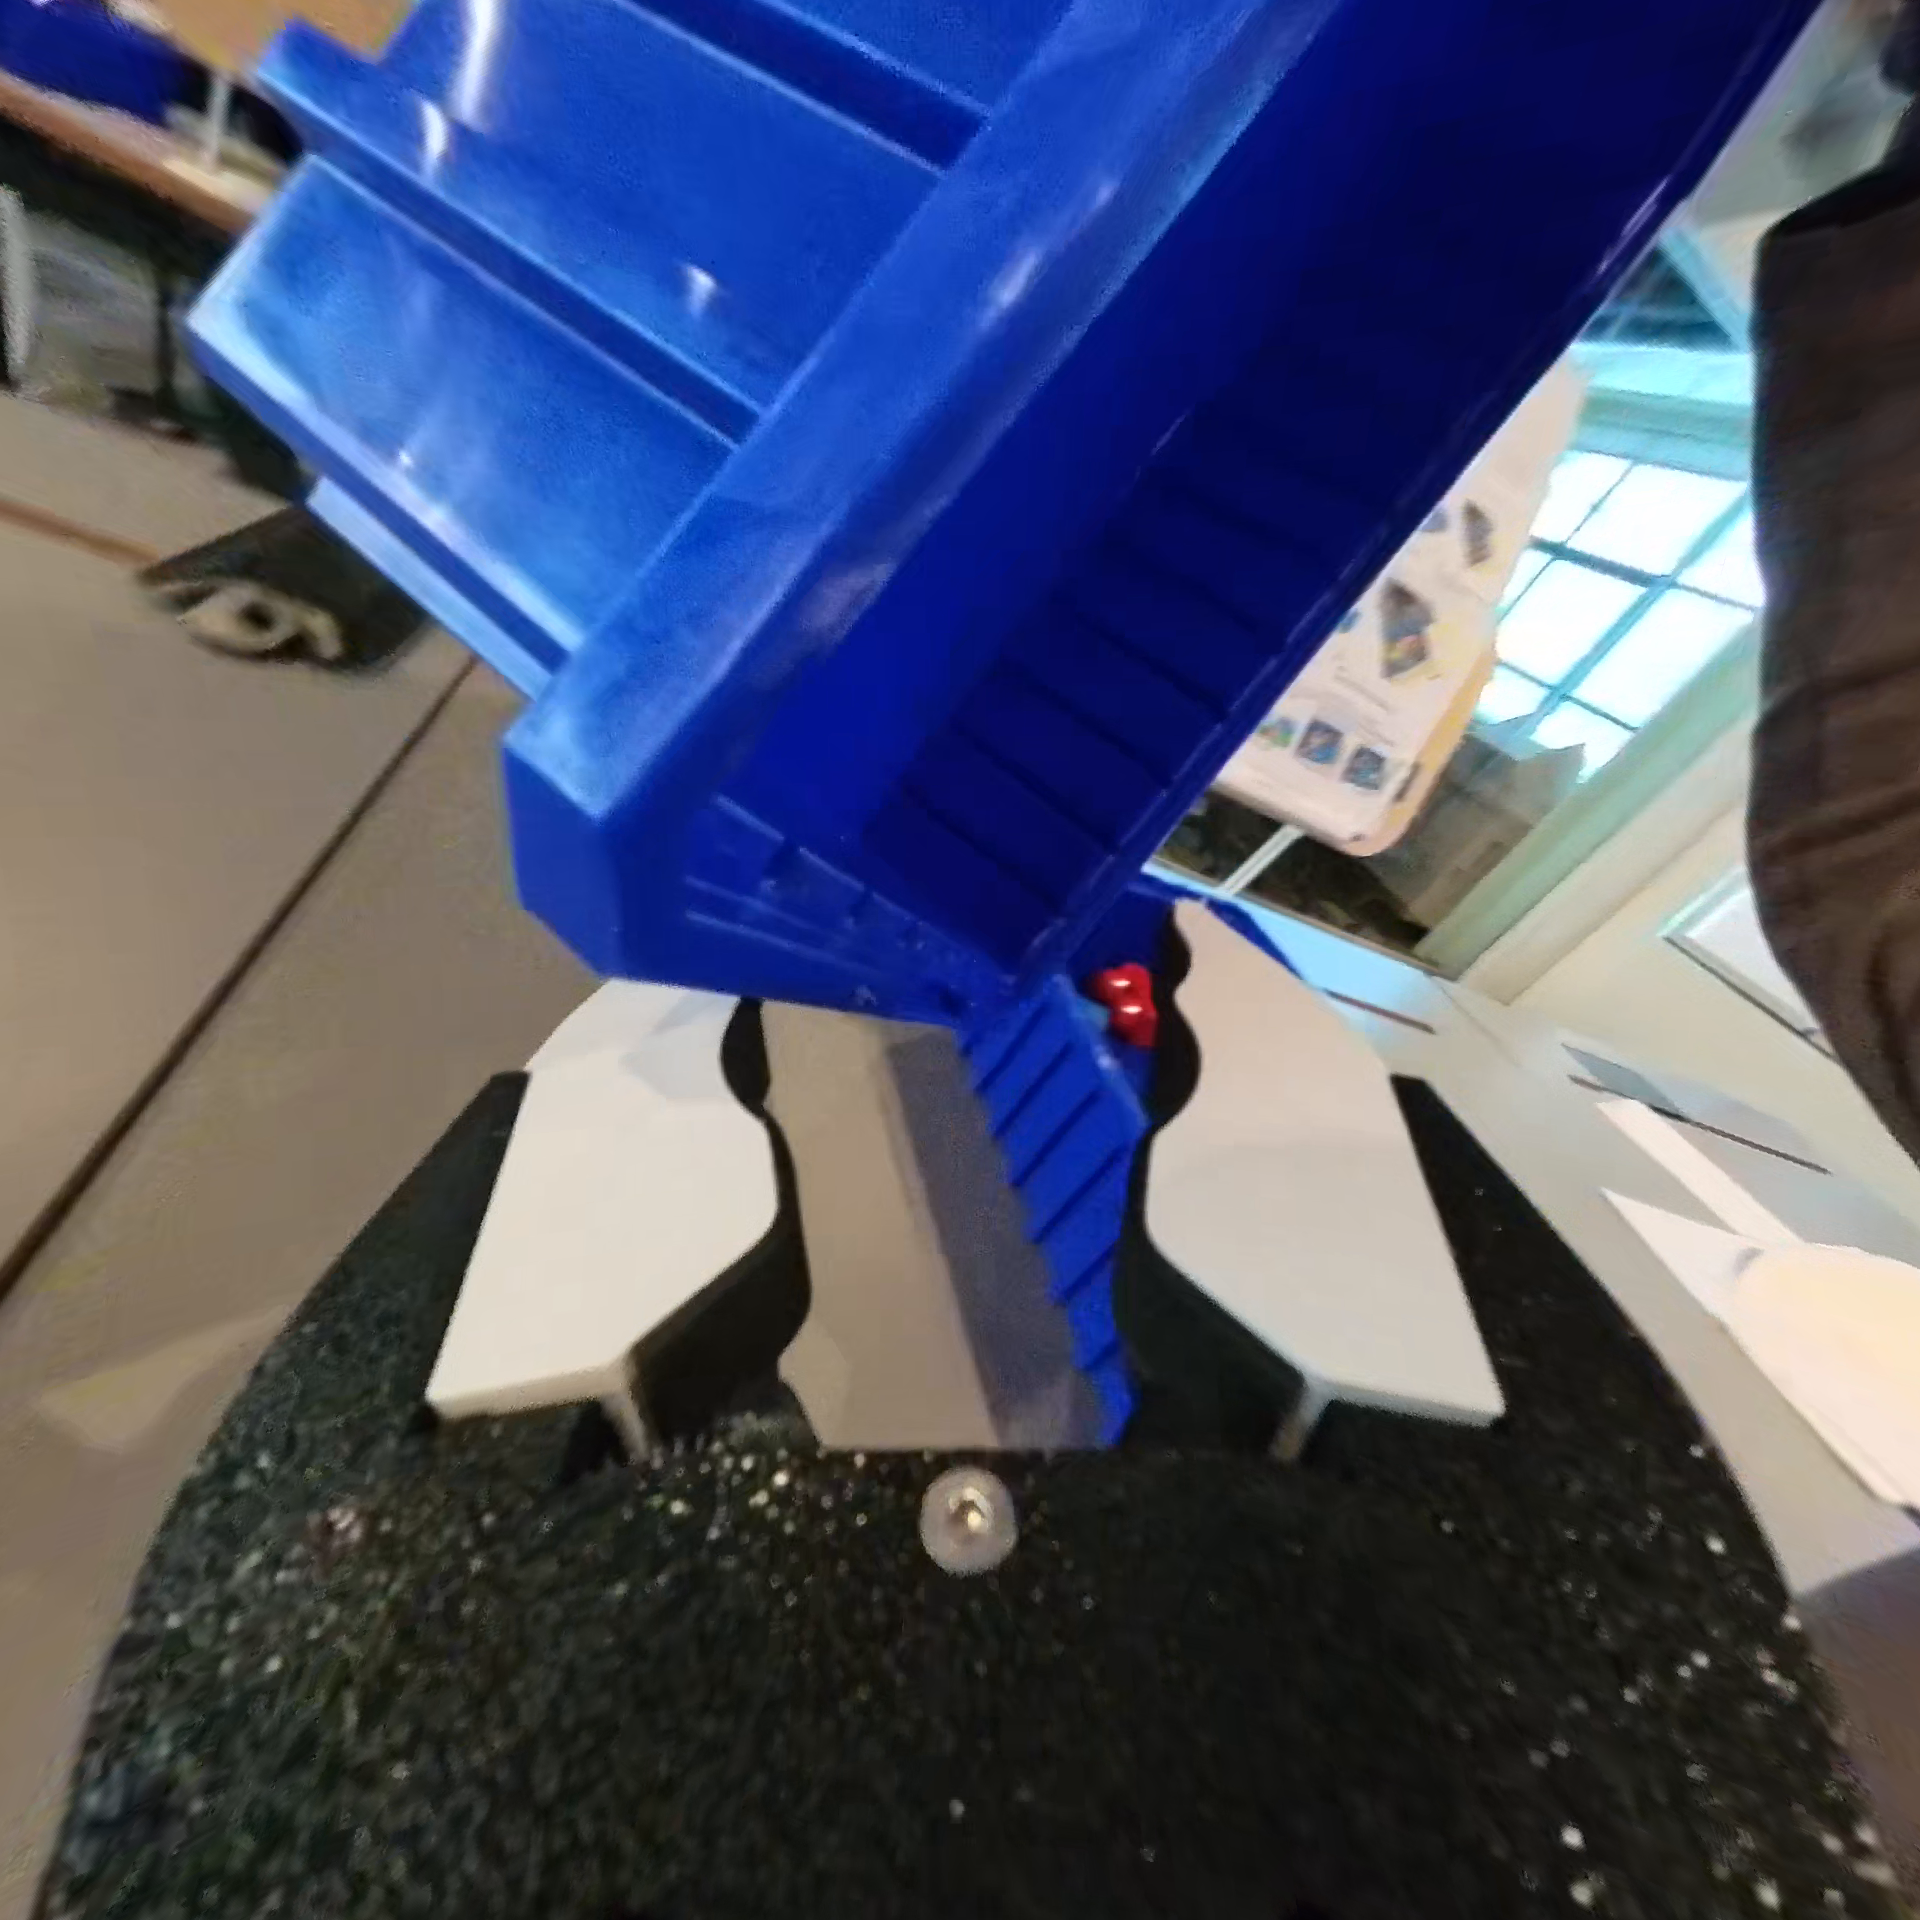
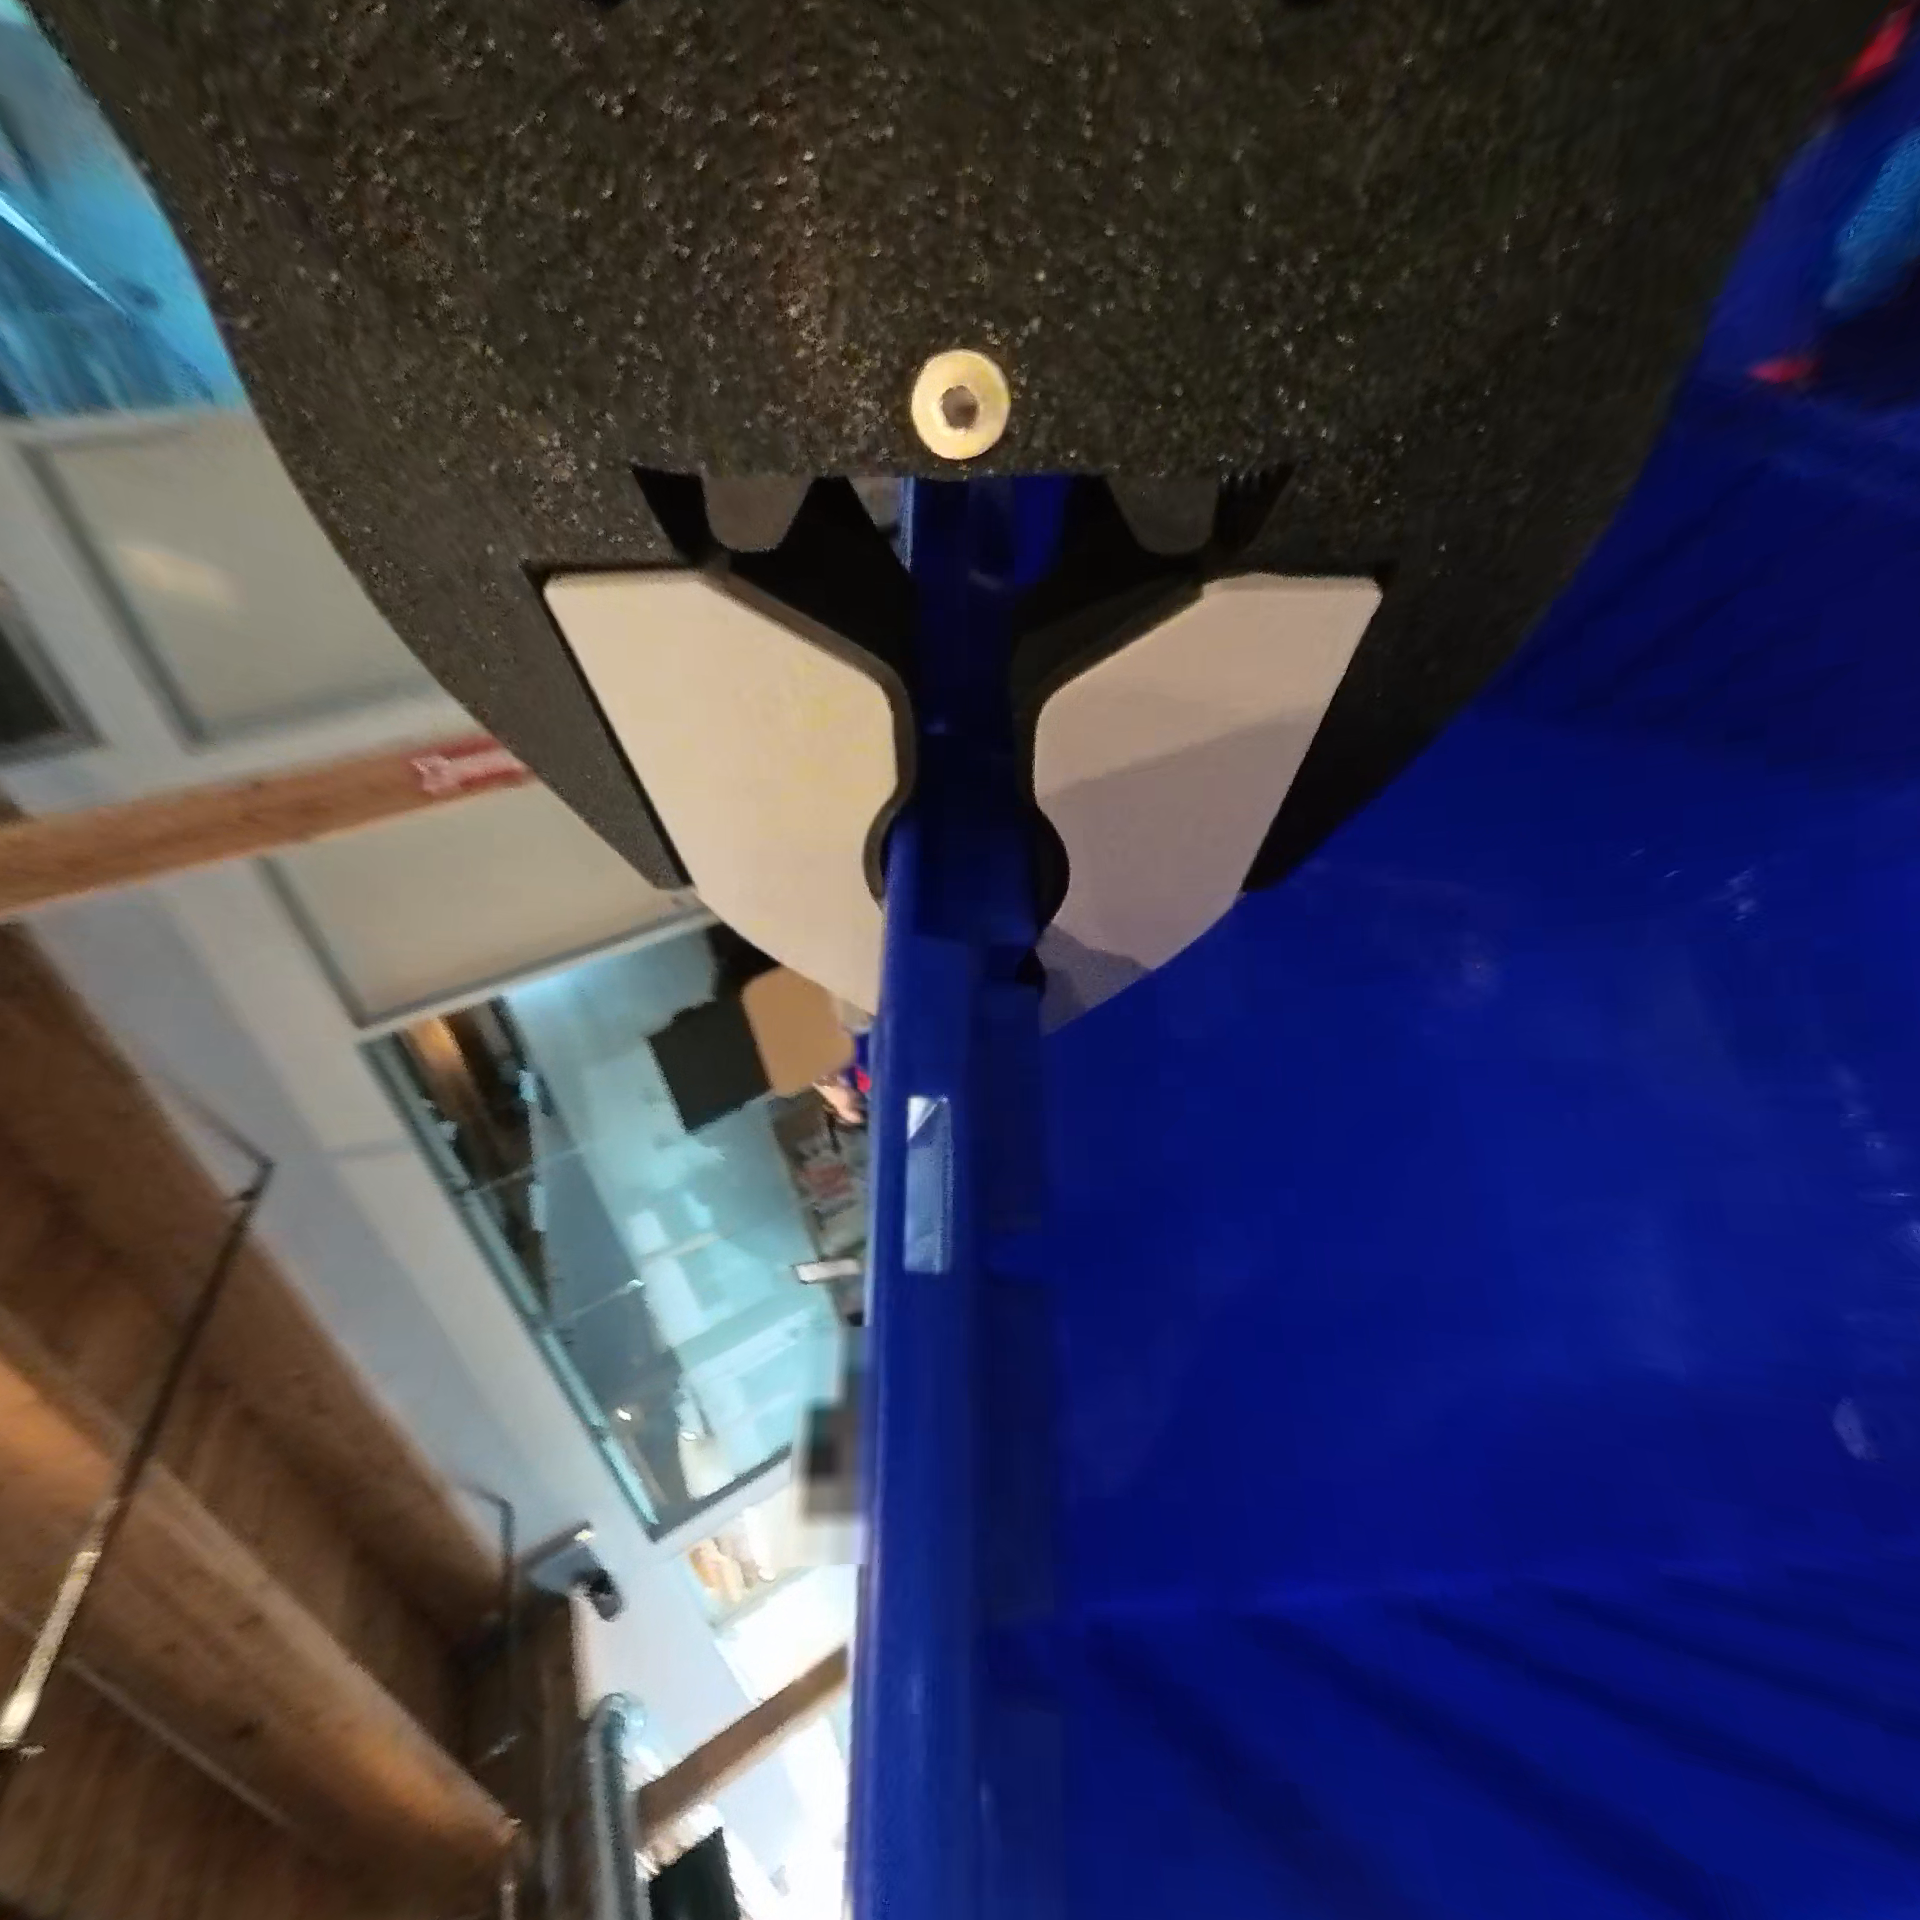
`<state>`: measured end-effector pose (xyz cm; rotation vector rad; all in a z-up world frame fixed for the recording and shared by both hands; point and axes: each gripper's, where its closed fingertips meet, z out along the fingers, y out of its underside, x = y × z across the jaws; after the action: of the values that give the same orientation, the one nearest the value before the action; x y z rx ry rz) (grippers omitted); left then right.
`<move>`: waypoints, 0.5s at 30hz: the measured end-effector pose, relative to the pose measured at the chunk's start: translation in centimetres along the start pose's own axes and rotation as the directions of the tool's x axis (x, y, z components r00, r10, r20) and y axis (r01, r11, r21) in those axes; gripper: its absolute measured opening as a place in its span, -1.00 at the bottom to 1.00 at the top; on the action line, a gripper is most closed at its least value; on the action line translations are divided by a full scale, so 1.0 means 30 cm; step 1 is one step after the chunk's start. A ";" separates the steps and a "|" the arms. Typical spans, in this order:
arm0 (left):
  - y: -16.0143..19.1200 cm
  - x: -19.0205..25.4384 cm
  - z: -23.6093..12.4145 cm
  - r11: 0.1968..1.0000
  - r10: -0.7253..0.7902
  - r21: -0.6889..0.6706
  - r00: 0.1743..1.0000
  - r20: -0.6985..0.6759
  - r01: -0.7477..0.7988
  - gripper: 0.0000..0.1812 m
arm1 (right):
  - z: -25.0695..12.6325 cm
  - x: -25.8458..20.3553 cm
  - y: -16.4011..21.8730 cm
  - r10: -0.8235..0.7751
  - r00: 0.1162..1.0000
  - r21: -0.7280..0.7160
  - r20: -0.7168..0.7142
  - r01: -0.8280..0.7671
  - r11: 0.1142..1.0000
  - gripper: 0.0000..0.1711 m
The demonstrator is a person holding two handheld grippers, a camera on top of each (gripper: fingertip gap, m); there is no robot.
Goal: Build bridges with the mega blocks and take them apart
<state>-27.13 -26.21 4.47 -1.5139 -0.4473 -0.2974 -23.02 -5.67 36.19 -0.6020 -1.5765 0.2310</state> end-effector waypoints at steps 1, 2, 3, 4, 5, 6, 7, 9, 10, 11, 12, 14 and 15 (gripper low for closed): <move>-0.011 0.048 0.029 1.000 0.017 0.007 0.999 -0.029 -0.017 -0.24 | -0.079 0.040 0.012 -0.013 0.999 -0.016 -0.036 0.013 1.000 -0.83; -0.017 0.100 0.059 0.999 0.037 0.010 0.998 -0.059 -0.037 -0.25 | -0.161 0.077 0.029 -0.024 0.997 -0.039 -0.069 0.022 0.999 -0.83; -0.018 0.158 0.092 0.998 0.062 0.007 0.994 -0.089 -0.061 -0.23 | -0.246 0.112 0.048 -0.036 0.994 -0.063 -0.102 0.030 0.998 -0.83; -0.011 0.218 0.127 0.996 0.091 -0.003 0.989 -0.120 -0.092 -0.20 | -0.335 0.144 0.069 -0.049 0.990 -0.088 -0.135 0.038 0.995 -0.83; 0.000 0.281 0.162 0.992 0.122 -0.012 0.981 -0.150 -0.126 -0.16 | -0.425 0.172 0.094 -0.060 0.985 -0.118 -0.164 0.041 0.992 -0.83; 0.014 0.343 0.197 0.987 0.156 -0.019 0.972 -0.174 -0.162 -0.09 | -0.515 0.195 0.121 -0.073 0.979 -0.149 -0.190 0.045 0.988 -0.83; 0.031 0.404 0.229 0.979 0.194 -0.026 0.962 -0.194 -0.203 -0.04 | -0.606 0.216 0.152 -0.085 0.974 -0.184 -0.211 0.046 0.982 -0.82; 0.080 0.520 0.288 0.956 0.273 -0.043 0.933 -0.235 -0.291 0.04 | -0.782 0.247 0.226 -0.104 0.965 -0.268 -0.242 0.036 0.963 -0.82; 0.109 0.575 0.314 0.944 0.307 -0.045 0.916 -0.257 -0.328 0.05 | -0.866 0.257 0.268 -0.112 0.962 -0.316 -0.250 0.028 0.948 -0.82; 0.131 0.629 0.337 0.932 0.338 -0.035 0.900 -0.275 -0.361 0.09 | -0.947 0.262 0.309 -0.124 0.960 -0.366 -0.253 0.024 0.930 -0.82; 0.150 0.681 0.353 0.921 0.367 -0.018 0.883 -0.293 -0.389 0.09 | -1.024 0.261 0.350 -0.144 0.958 -0.418 -0.246 0.029 0.908 -0.82; 0.182 0.773 0.379 0.903 0.408 0.009 0.852 -0.328 -0.429 0.09 | -1.165 0.247 0.427 -0.195 0.957 -0.524 -0.214 0.056 0.850 -0.82; 0.196 0.813 0.392 0.896 0.422 0.017 0.839 -0.345 -0.443 0.08 | -1.228 0.235 0.467 -0.219 0.958 -0.576 -0.186 0.074 0.814 -0.82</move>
<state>-4.04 -12.14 10.43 -1.5408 0.1887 -0.2091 16.15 1.94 39.49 -0.9229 -1.4336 -0.4401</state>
